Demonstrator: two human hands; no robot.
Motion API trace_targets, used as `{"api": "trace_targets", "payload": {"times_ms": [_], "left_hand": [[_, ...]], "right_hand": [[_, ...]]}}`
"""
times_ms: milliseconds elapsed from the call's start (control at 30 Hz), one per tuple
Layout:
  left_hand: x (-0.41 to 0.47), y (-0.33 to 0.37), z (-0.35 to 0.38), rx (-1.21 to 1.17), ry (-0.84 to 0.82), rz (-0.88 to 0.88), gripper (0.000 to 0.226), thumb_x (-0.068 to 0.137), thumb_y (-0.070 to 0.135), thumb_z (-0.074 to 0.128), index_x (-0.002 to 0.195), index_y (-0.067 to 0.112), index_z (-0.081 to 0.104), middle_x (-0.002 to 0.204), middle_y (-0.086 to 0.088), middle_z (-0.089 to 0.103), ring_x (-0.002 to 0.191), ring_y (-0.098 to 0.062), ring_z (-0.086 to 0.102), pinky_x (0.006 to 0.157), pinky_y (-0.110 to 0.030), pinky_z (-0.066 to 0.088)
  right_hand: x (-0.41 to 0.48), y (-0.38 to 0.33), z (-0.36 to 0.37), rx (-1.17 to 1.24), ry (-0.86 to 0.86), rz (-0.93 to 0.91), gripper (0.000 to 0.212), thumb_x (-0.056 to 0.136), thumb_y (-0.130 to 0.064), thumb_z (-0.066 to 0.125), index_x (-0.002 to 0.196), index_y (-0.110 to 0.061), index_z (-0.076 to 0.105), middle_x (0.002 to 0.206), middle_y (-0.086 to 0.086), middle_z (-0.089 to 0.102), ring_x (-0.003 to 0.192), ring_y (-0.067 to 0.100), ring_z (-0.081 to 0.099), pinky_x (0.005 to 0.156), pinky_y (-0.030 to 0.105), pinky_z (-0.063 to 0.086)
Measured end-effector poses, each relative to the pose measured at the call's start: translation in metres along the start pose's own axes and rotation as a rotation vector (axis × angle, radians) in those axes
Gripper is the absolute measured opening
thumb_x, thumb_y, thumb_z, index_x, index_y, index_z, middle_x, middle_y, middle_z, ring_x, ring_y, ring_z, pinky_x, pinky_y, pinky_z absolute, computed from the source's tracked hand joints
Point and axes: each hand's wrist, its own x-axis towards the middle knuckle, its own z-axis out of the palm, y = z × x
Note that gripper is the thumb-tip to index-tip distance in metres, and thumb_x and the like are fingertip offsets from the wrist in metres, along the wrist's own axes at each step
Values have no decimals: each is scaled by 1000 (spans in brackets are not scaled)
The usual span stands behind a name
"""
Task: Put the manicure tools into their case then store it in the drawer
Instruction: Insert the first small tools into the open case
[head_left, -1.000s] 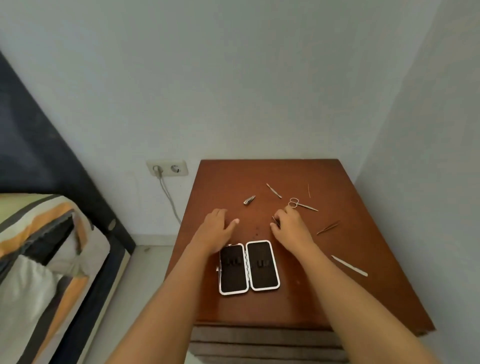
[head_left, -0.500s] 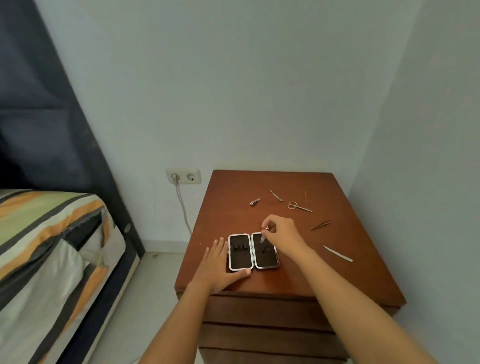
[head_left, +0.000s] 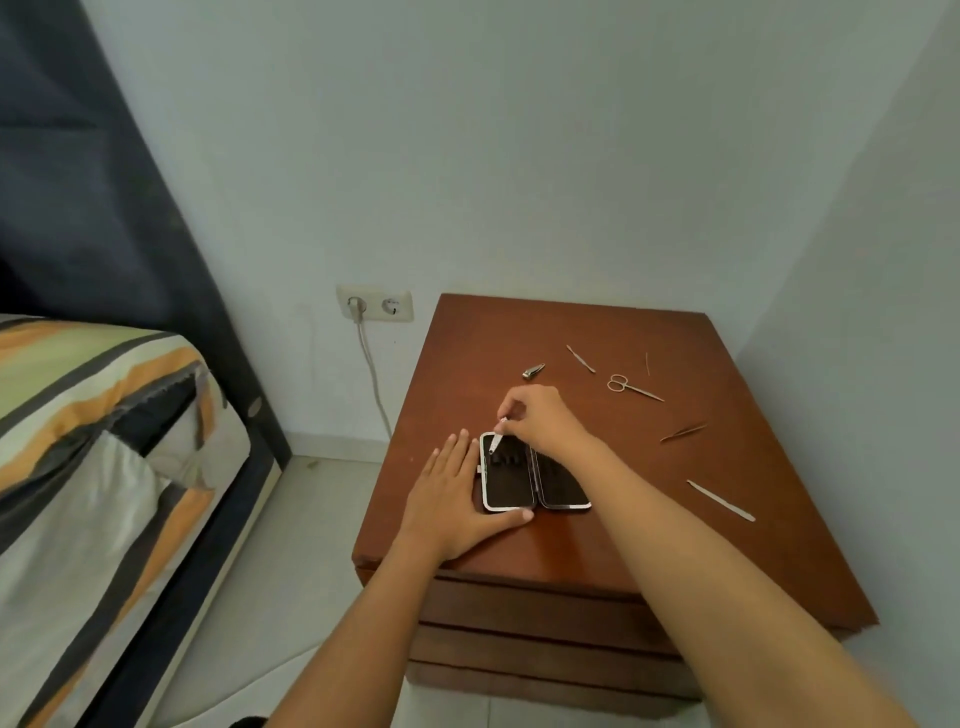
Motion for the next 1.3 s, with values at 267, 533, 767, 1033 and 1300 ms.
{"api": "trace_targets", "payload": {"times_ms": [267, 533, 767, 1033, 1300], "left_hand": [[1, -3, 5, -7, 40, 11, 114, 63, 89, 34, 150, 24, 2, 159, 1, -1, 145, -10, -6, 118, -32, -3], [1, -5, 7, 3, 46, 15, 115, 62, 91, 32, 150, 23, 0, 159, 1, -2, 145, -10, -7, 117, -30, -5], [0, -2, 4, 16, 42, 20, 114, 65, 88, 33, 149, 20, -1, 159, 0, -3, 145, -11, -8, 115, -29, -8], [-1, -1, 2, -3, 47, 19, 113, 65, 87, 35, 149, 20, -1, 159, 1, -2, 145, -11, -7, 115, -28, -8], [1, -4, 4, -1, 38, 19, 115, 64, 89, 34, 149, 19, -1, 159, 1, -2, 145, -11, -7, 116, -29, -7]], "right_hand": [[17, -2, -16, -144, -195, -78, 14, 74, -11, 75, 88, -11, 72, 90, 11, 69, 78, 18, 60, 74, 27, 52], [8, 10, -1, -66, -73, -58, 18, 77, -17, 73, 95, -16, 74, 85, 6, 70, 76, 10, 56, 65, 13, 39], [10, 15, -2, 45, 17, -25, 10, 77, -17, 72, 87, -16, 73, 73, 4, 67, 72, 12, 59, 64, 7, 42], [16, 11, -4, -21, -94, -59, 11, 78, -17, 71, 89, -17, 74, 88, 10, 73, 77, 15, 64, 76, 21, 48], [20, 5, 2, 46, -84, -54, 13, 79, -10, 65, 87, -17, 72, 73, -8, 63, 70, -2, 55, 57, -5, 36]]}}
